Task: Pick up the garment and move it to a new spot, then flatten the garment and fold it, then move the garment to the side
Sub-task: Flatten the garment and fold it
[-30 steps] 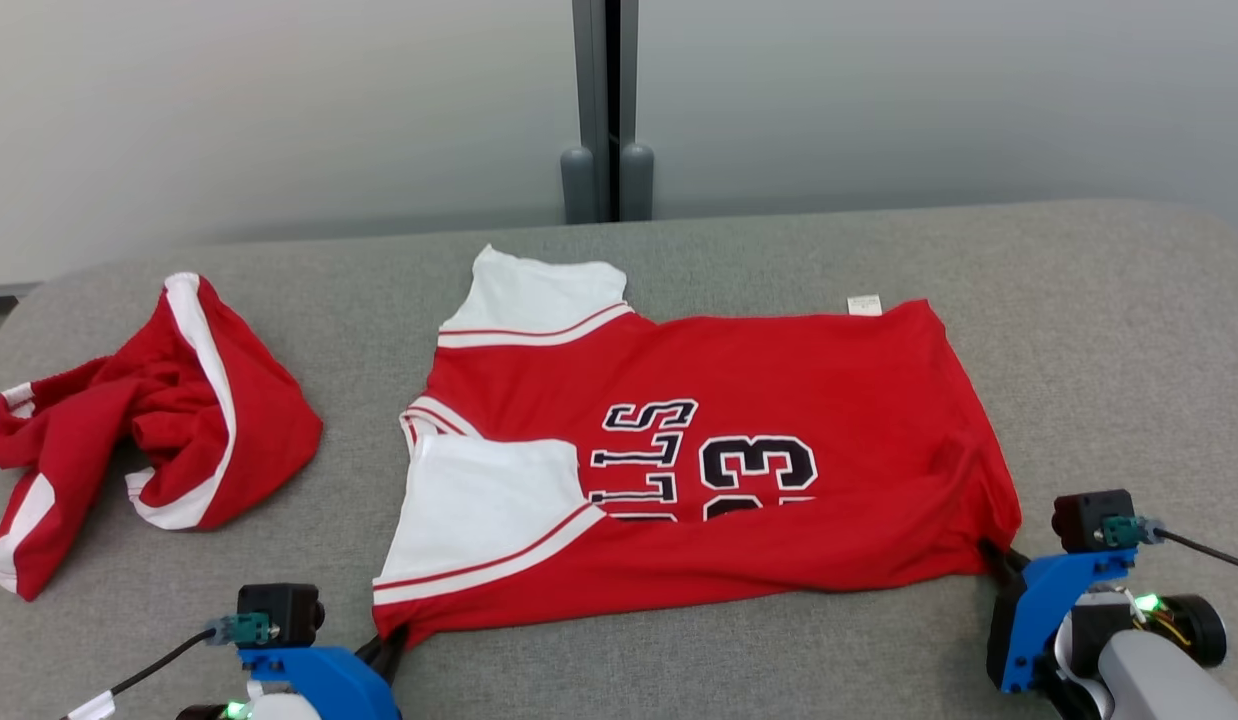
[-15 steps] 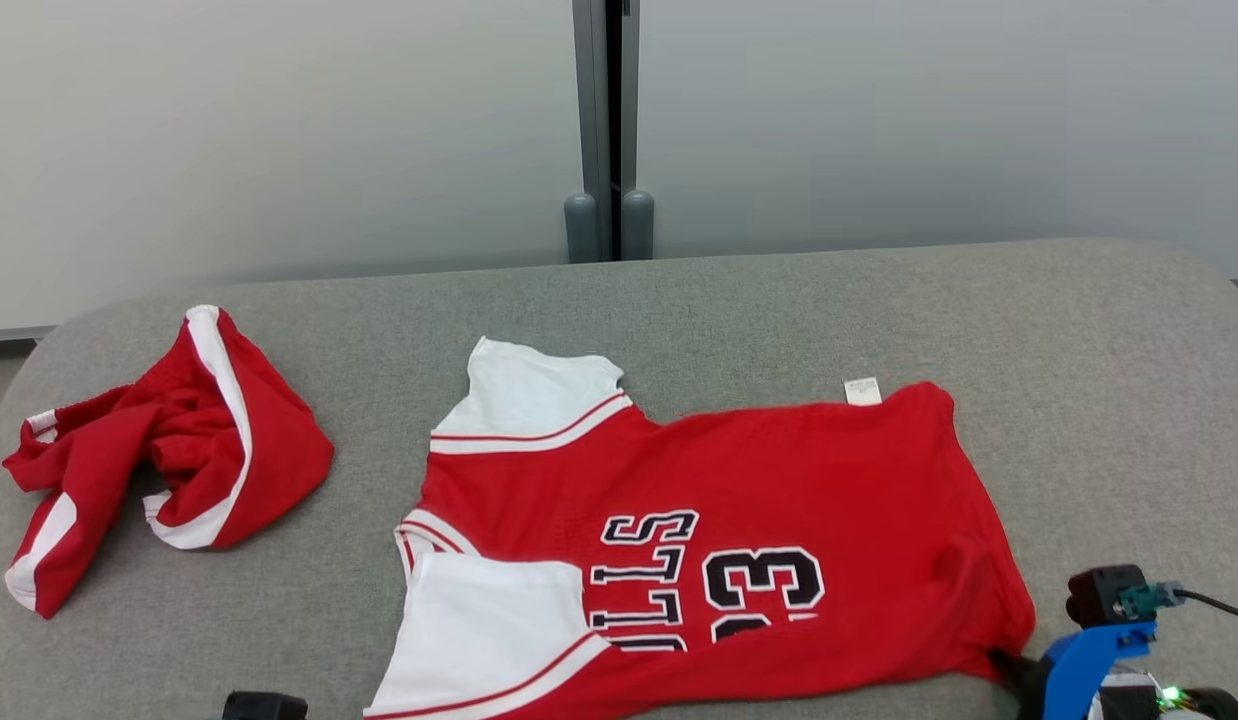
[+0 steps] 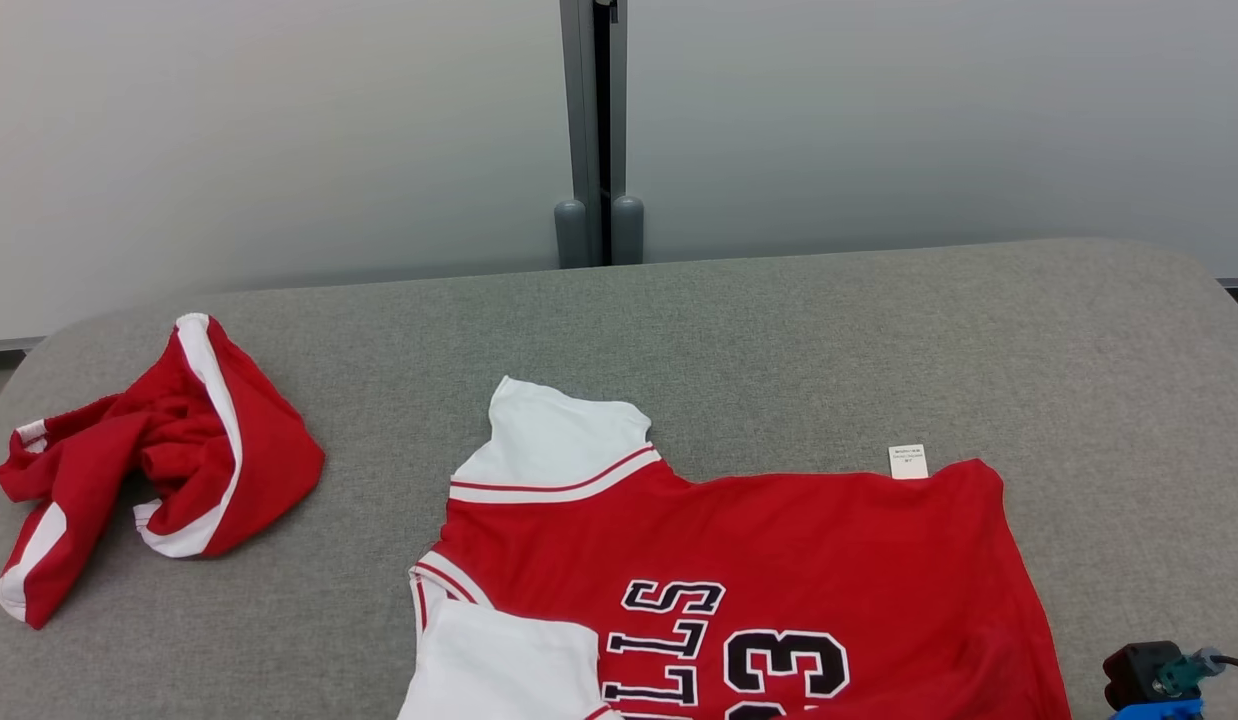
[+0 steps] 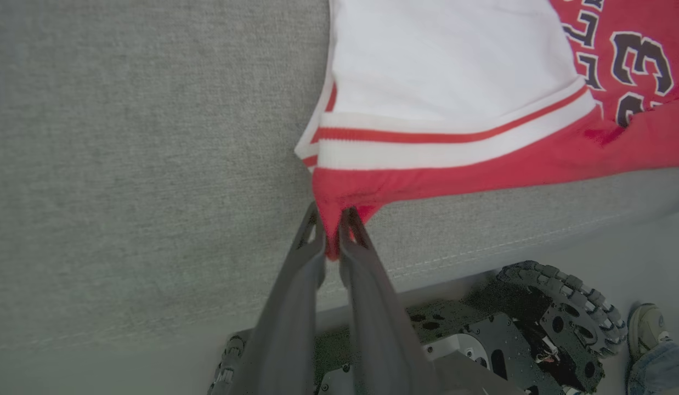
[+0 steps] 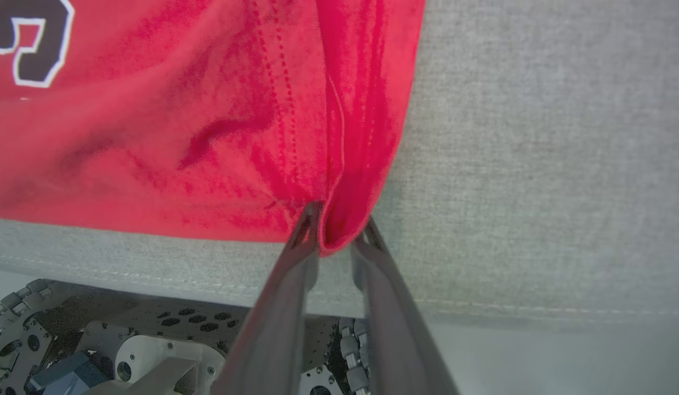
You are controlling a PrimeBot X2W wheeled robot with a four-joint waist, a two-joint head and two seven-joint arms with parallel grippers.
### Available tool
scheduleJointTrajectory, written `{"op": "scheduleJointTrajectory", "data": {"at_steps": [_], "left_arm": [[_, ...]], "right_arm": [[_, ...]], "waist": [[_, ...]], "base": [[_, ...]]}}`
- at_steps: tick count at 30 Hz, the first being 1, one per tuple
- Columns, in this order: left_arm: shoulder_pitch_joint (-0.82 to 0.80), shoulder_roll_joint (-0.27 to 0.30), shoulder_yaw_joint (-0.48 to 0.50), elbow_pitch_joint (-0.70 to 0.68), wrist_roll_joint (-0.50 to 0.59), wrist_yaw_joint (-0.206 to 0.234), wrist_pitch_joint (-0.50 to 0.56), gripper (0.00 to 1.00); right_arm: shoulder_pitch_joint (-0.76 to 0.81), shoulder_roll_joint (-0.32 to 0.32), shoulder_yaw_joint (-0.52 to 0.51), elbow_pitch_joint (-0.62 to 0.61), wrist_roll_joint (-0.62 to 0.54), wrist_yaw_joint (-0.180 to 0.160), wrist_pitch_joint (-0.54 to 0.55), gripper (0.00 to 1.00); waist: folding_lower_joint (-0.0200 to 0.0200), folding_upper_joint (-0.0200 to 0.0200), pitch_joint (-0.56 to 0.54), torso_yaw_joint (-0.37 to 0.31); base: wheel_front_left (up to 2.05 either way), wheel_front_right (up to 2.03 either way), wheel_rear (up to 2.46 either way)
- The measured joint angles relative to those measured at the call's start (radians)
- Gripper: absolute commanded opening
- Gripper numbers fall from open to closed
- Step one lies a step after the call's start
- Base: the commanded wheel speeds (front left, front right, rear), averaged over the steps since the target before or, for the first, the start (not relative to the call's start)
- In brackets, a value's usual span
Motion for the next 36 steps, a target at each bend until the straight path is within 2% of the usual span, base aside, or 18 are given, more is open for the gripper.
{"op": "scheduleJointTrajectory", "data": {"at_steps": [6, 12, 16, 20, 23, 27, 31, 36], "left_arm": [[-0.007, 0.019, 0.011, -0.004, 0.009, 0.002, -0.004, 1.00], [-0.110, 0.081, 0.073, -0.078, 0.049, 0.001, -0.021, 1.00], [-0.263, 0.115, 0.090, -0.115, 0.085, -0.038, 0.027, 1.00], [-0.452, 0.095, 0.088, -0.078, 0.079, -0.127, 0.095, 1.00], [-0.603, 0.045, 0.078, 0.008, 0.060, -0.196, 0.145, 1.00], [-0.785, -0.014, 0.046, 0.159, 0.076, -0.263, 0.211, 1.00], [-0.934, -0.075, 0.010, 0.312, 0.082, -0.309, 0.265, 1.00], [-1.067, -0.098, -0.026, 0.480, 0.083, -0.334, 0.307, 1.00]], "right_arm": [[0.055, 0.057, -0.105, -0.176, -0.084, -0.001, 0.067, 1.00], [0.025, 0.130, -0.237, -0.381, -0.161, -0.001, -0.008, 1.00], [-0.065, 0.186, -0.267, -0.405, -0.204, -0.001, -0.084, 1.00], [-0.190, 0.242, -0.263, -0.318, -0.225, -0.001, -0.149, 1.00], [-0.299, 0.262, -0.257, -0.204, -0.257, -0.001, -0.189, 1.00], [-0.444, 0.277, -0.250, -0.033, -0.269, -0.001, -0.233, 1.00], [-0.566, 0.285, -0.225, 0.122, -0.274, -0.001, -0.259, 1.00], [-0.677, 0.288, -0.169, 0.260, -0.267, -0.001, -0.283, 1.00]], "waist": [[0.0000, 0.0000, 0.004, -0.007], [0.0000, 0.0000, 0.023, -0.014], [0.0001, 0.0000, 0.060, -0.023], [0.0002, 0.0000, 0.125, -0.049], [0.0004, 0.0003, 0.180, -0.071], [0.0003, 0.0003, 0.253, -0.091], [0.0005, 0.0004, 0.321, -0.105], [0.0003, 0.0004, 0.393, -0.124]], "base": [[0.00, 0.00, 0.00], [0.00, 0.00, 0.00], [0.00, 0.00, 0.00], [0.00, 0.00, 0.00], [0.00, 0.00, 0.00], [0.00, 0.00, 0.00], [0.00, 0.00, 0.00], [0.00, 0.00, 0.00]]}}
